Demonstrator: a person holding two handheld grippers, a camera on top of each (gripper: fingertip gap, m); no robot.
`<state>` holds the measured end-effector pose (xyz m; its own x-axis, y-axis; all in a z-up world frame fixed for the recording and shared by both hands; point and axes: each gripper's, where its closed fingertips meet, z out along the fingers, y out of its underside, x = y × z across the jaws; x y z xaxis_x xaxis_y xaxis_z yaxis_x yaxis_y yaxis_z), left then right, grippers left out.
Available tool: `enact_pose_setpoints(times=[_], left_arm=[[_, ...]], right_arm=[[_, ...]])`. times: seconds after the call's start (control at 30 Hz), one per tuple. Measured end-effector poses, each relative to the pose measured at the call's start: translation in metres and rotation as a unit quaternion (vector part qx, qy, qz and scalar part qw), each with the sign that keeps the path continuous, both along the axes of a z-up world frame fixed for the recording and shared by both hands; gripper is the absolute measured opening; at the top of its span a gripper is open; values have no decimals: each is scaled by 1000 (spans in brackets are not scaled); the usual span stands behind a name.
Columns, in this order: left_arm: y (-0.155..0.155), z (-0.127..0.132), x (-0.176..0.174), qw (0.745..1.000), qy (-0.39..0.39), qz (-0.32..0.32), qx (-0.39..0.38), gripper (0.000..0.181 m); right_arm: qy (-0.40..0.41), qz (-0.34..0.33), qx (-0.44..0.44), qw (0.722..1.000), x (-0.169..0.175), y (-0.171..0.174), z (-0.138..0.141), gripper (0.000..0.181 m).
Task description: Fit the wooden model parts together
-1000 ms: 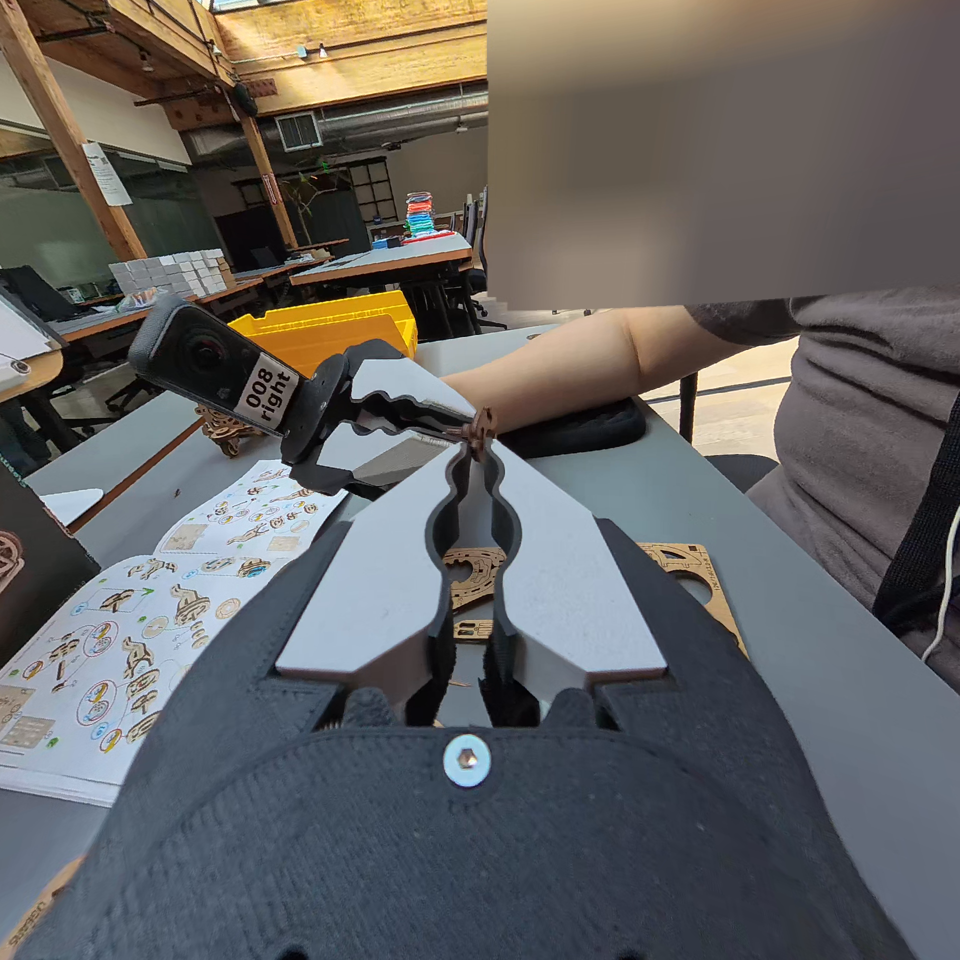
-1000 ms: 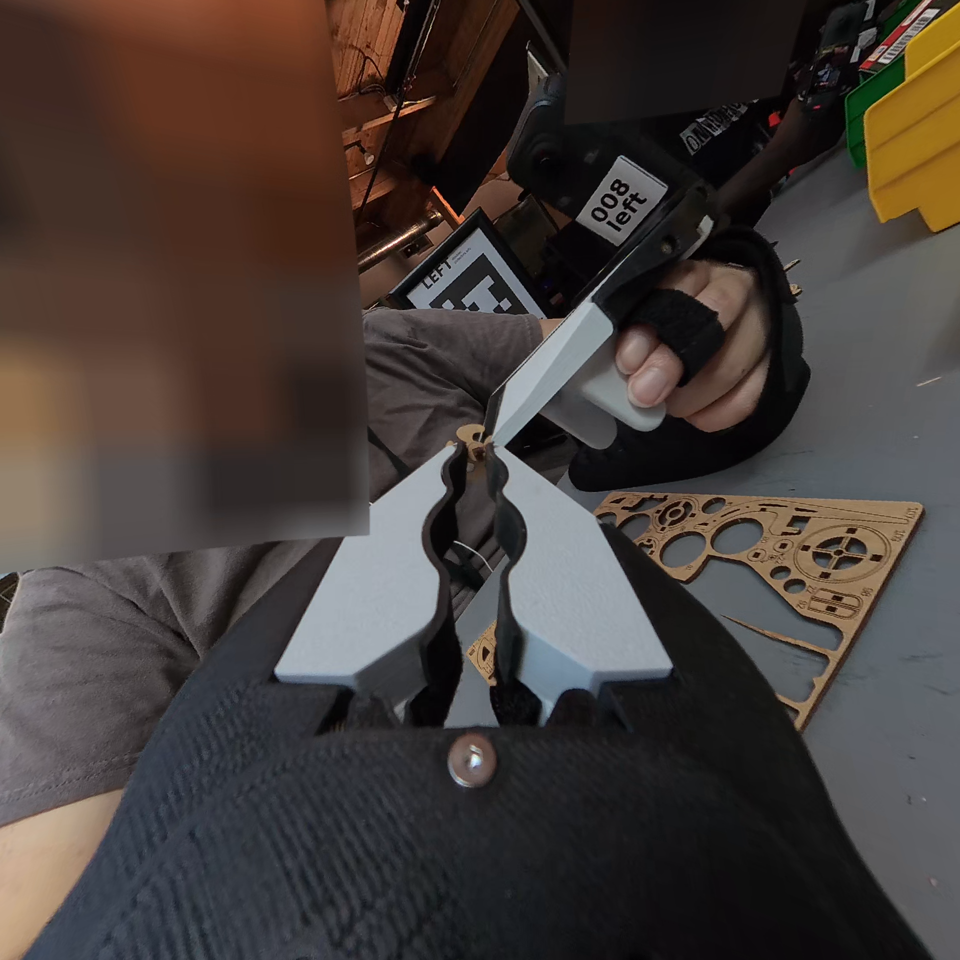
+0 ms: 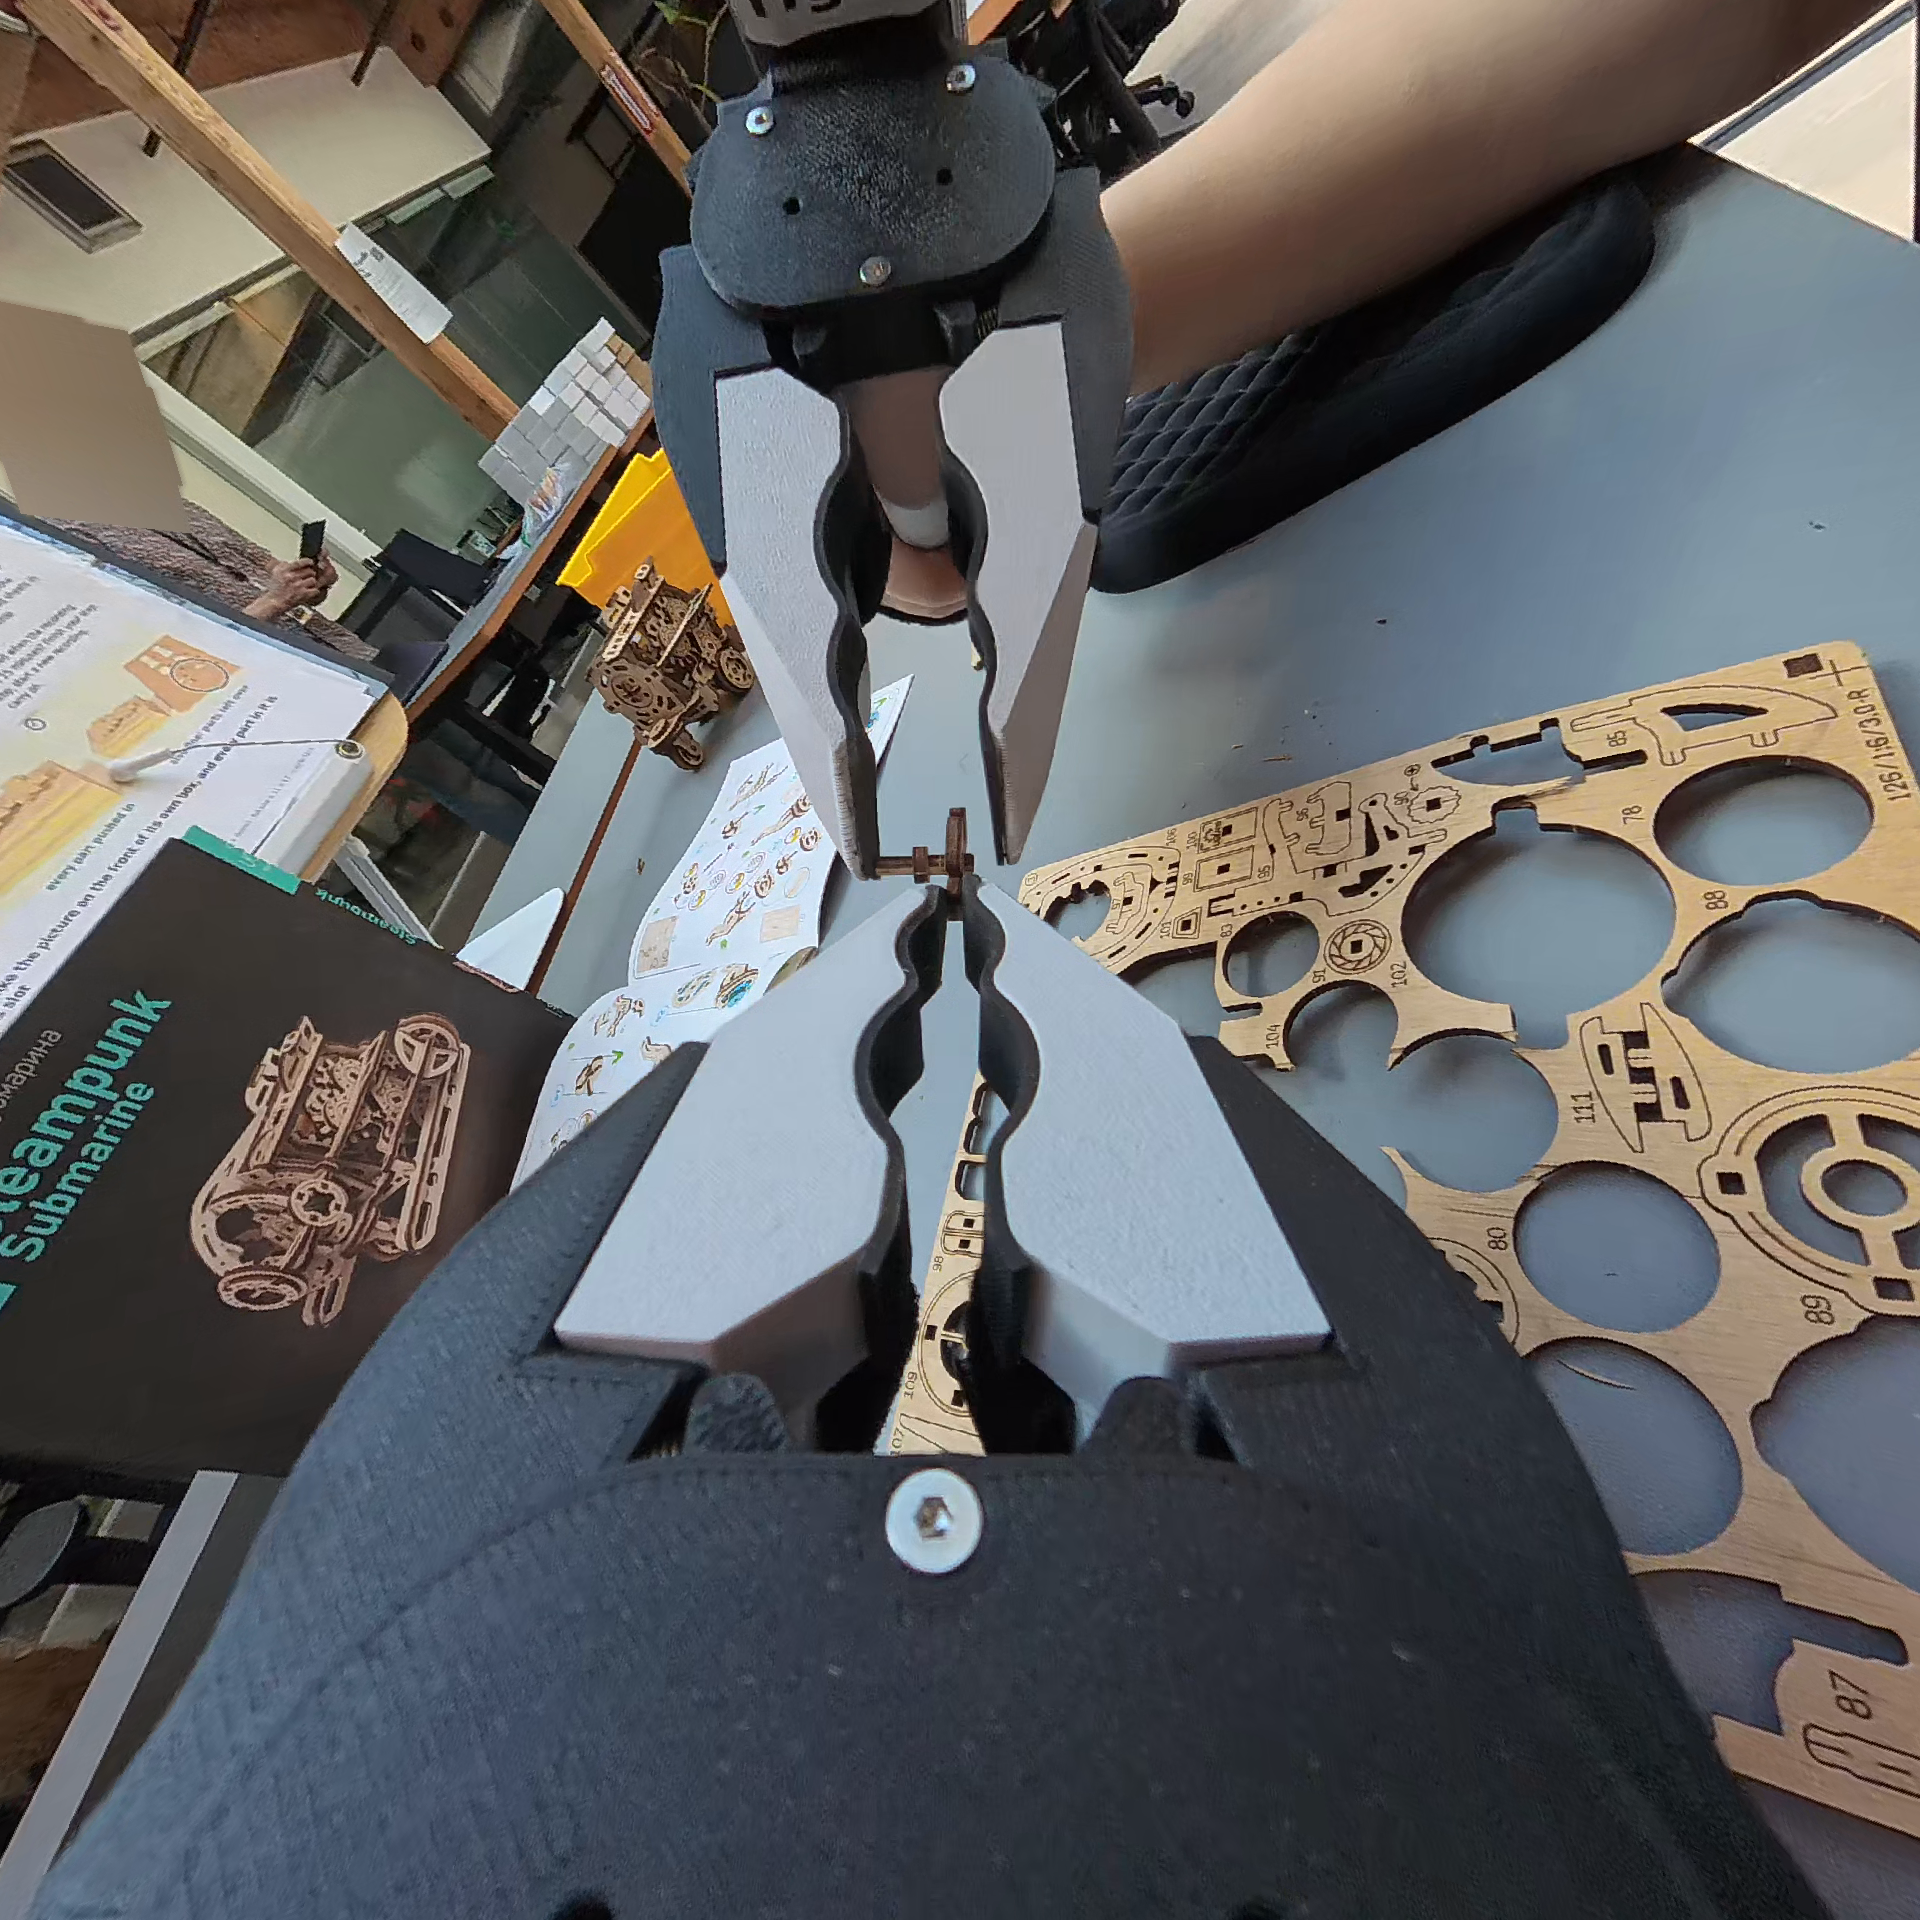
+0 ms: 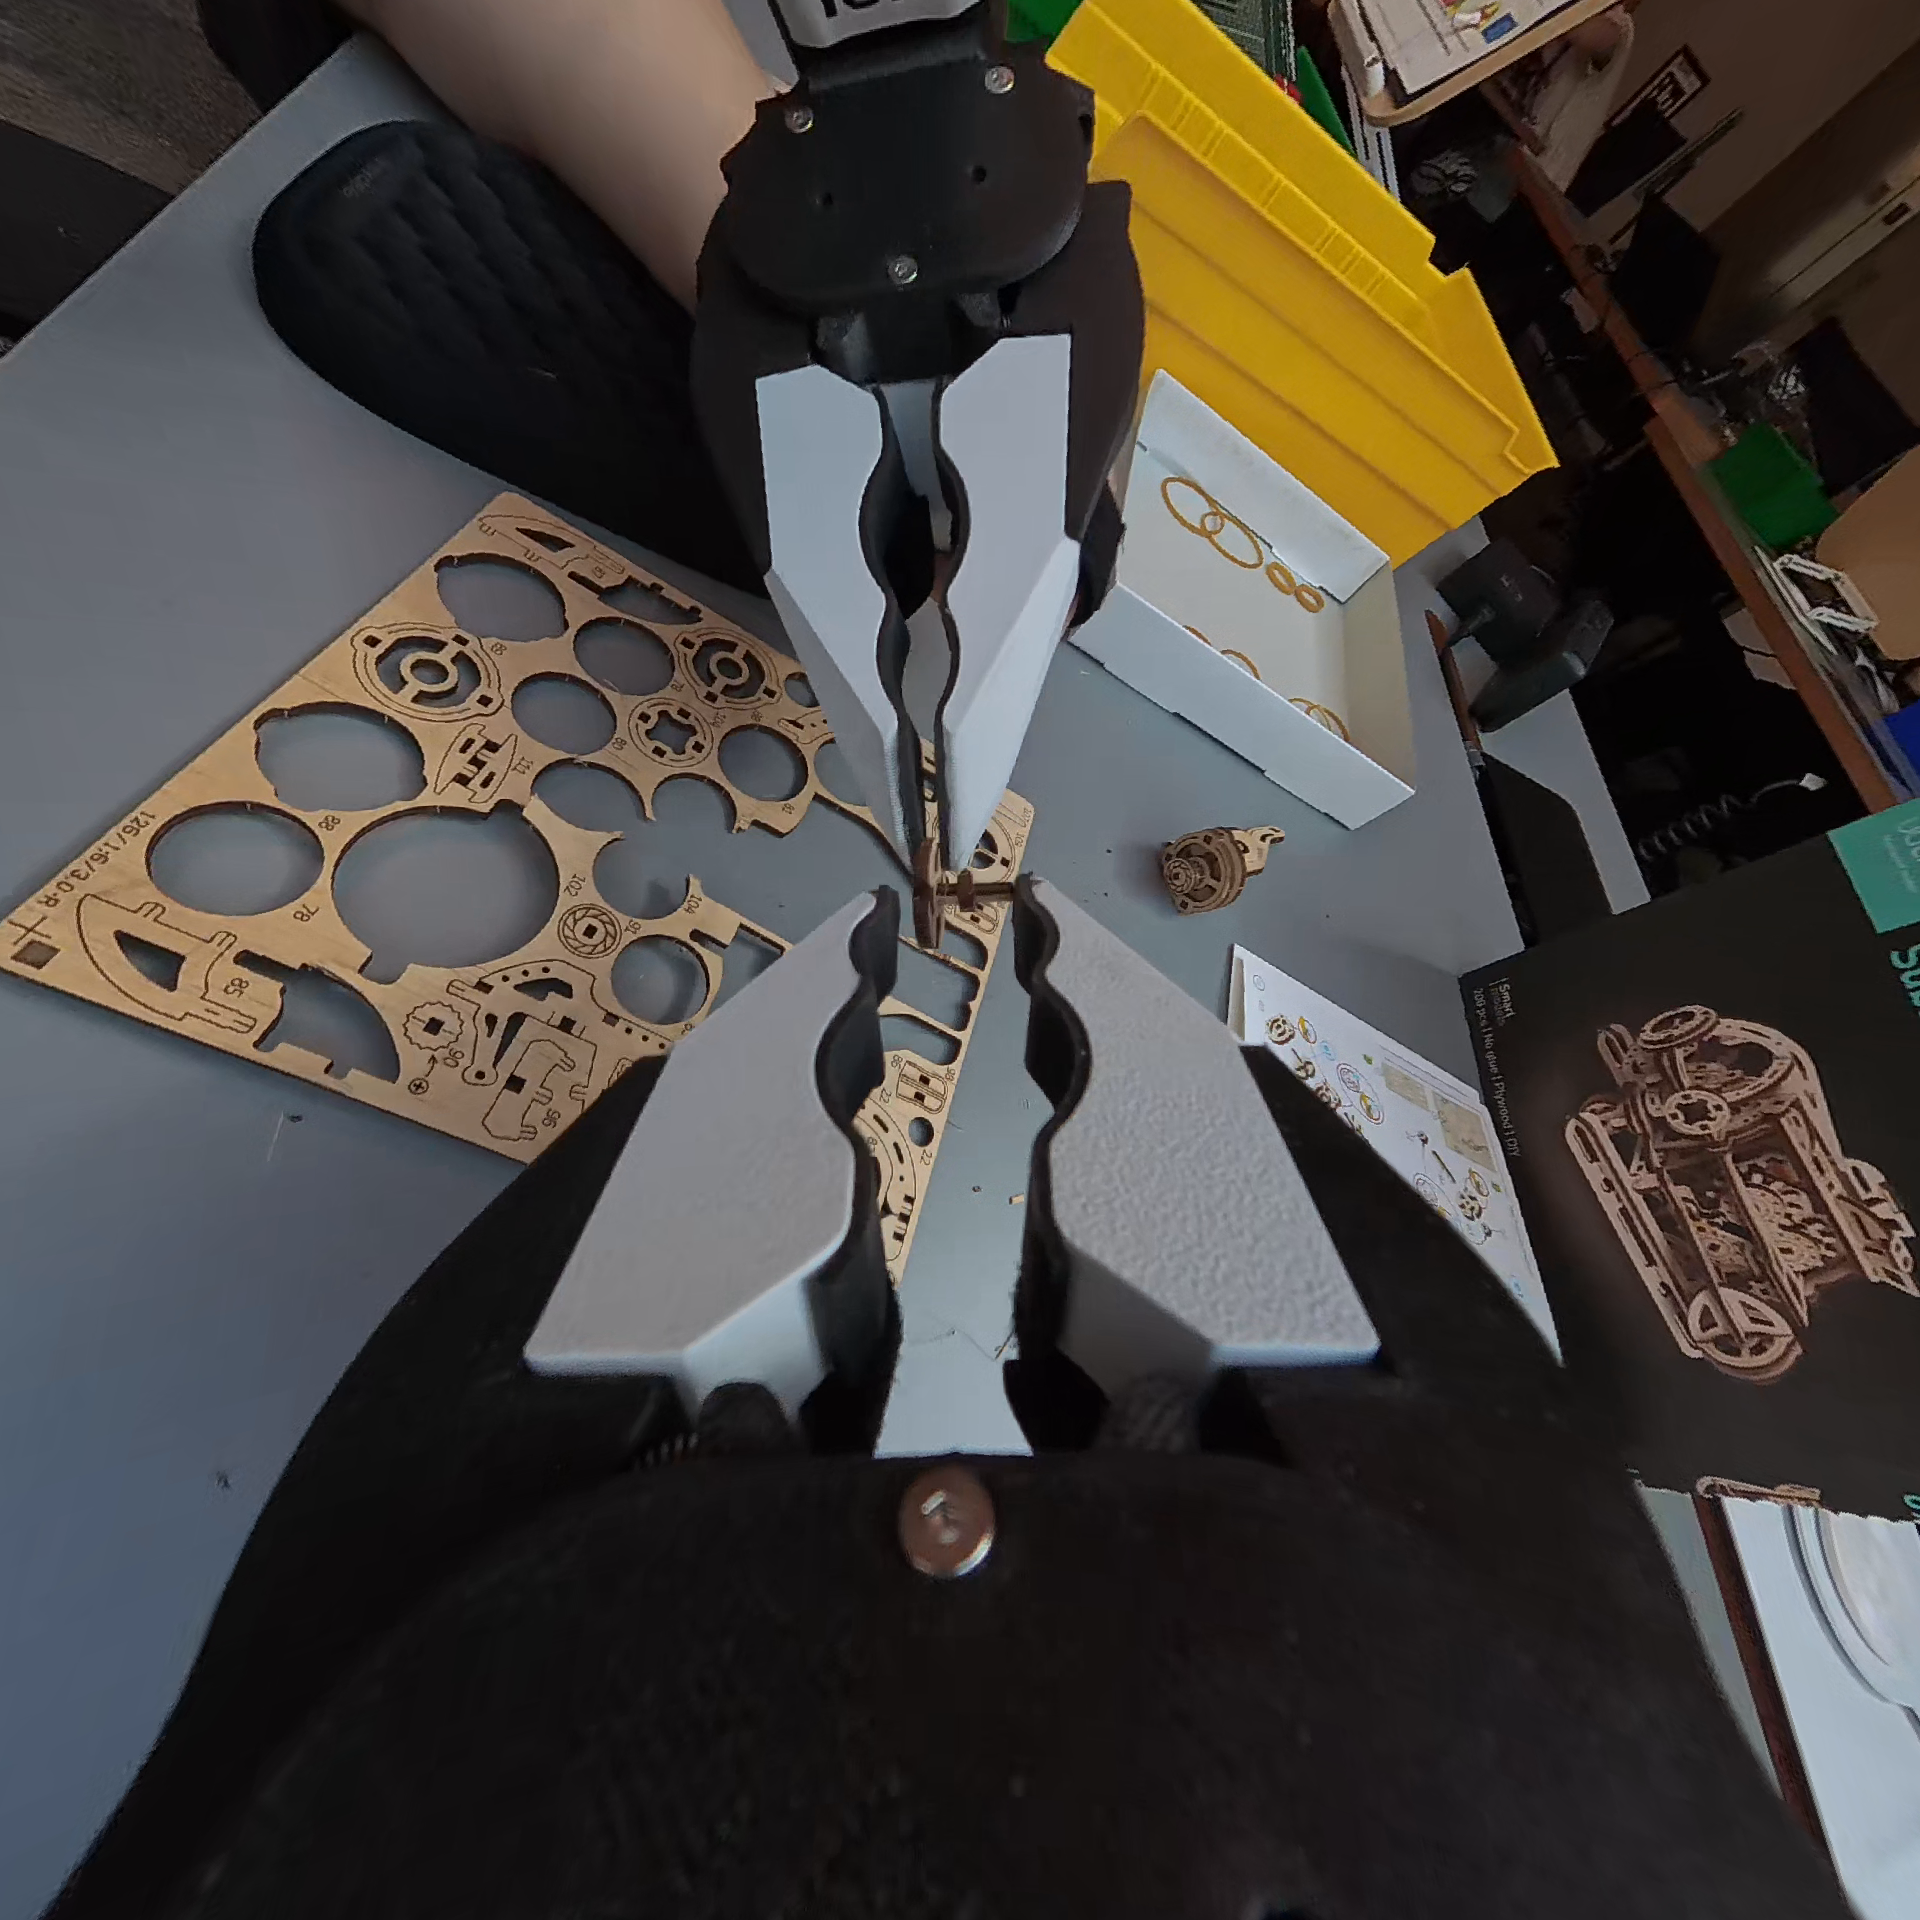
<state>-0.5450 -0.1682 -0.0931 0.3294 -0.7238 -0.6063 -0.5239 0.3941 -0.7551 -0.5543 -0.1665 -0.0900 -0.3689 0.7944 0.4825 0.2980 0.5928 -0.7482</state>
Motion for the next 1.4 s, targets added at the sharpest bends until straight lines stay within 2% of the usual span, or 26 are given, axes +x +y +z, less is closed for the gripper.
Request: enact_pose_setpoints(times=[0.43,0.53,0.7,0.97,1.33,1.4], left_arm=[[-2,-17,3,999,34,-9,-21,1],[-3,-15,4,999,29,-12,-20,1],[-4,-14,5,999,28,-16,-18,0],[-5,-22,6,998,50,-18,-16,0],[-6,-25,7,998,54,-19,-17,1],[-4,-22,6,999,47,-11,-11,7]], right_arm=[[-40,-9,52,998,2,2,-20,18],[-45,-14,58,997,1,2,-23,22],[-34,-24,50,998,2,1,-20,18],[-45,-43,113,992,5,1,-25,17],[-52,-54,95,993,5,1,-27,16],[-54,-54,66,995,6,0,-27,16]])
